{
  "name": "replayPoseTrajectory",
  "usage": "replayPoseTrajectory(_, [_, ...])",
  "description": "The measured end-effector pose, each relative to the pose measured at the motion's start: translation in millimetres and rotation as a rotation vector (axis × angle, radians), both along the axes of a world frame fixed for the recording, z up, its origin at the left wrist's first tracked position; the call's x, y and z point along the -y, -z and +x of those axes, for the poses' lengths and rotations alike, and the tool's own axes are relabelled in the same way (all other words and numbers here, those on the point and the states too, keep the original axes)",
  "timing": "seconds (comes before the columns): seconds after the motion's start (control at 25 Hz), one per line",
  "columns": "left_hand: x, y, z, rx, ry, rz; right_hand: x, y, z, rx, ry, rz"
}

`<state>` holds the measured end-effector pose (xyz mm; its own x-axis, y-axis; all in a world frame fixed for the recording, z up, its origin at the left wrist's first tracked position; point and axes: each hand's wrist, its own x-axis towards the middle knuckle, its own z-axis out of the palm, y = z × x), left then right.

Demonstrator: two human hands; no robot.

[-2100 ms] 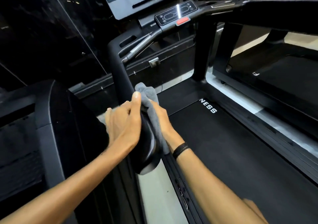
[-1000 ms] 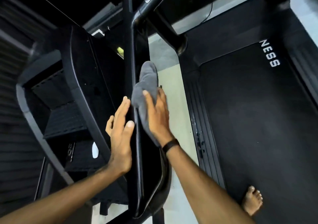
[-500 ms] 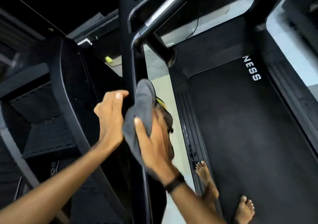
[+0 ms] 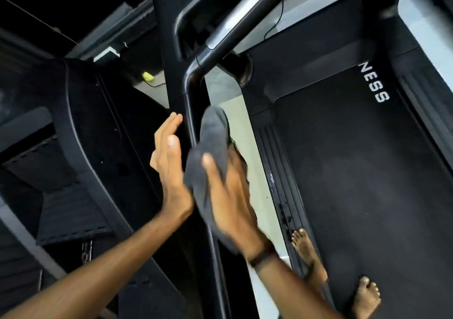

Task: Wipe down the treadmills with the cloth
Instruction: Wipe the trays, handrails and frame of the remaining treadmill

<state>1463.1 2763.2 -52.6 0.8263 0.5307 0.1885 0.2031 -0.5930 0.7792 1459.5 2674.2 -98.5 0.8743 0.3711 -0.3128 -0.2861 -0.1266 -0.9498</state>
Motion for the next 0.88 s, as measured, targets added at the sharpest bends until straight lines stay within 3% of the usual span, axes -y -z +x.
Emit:
replayPoseTrajectory(0.12, [-1.9, -0.4, 0.3, -0.001, -0.007, 0.031, -35.9, 34.6, 63.8, -0.414, 0.034, 0.063])
replayPoseTrajectory(0.2, [-0.7, -1.1, 3.8, -0.008, -0.022, 0.026, -7.5, 40.8, 27.4, -0.508, -0.060, -0.033])
replayPoseTrajectory(0.32, [-1.9, 0.7, 1.5, -0.009, -0.021, 0.025, 31.1, -8.0, -31.8, -0.306, -0.113, -0.149])
replayPoseTrajectory(0.44, [-1.8, 0.2, 0.8, -0.001, -0.021, 0.002, -7.6, -11.7, 24.7, -0.023, 0.045, -0.006])
replayPoseTrajectory(0.52, [-2.3, -0.1, 1.6, 0.013, -0.033, 0.009, -54.7, 11.3, 94.2, 0.097, -0.028, 0.079])
replayPoseTrajectory(0.64, [-1.3, 1.3, 0.5, 0.013, -0.026, 0.031, -64.7, 34.6, 122.6, -0.117, 0.032, 0.225])
replayPoseTrajectory(0.8, [-1.7, 1.2, -2.3, 0.010, -0.004, 0.023, -15.7, 31.8, 17.8, 0.006, 0.087, 0.515])
replayPoseTrajectory(0.88, [-2.1, 2.3, -1.4, 0.010, -0.008, 0.018, -30.1, 46.4, 52.3, 0.106, 0.034, 0.491])
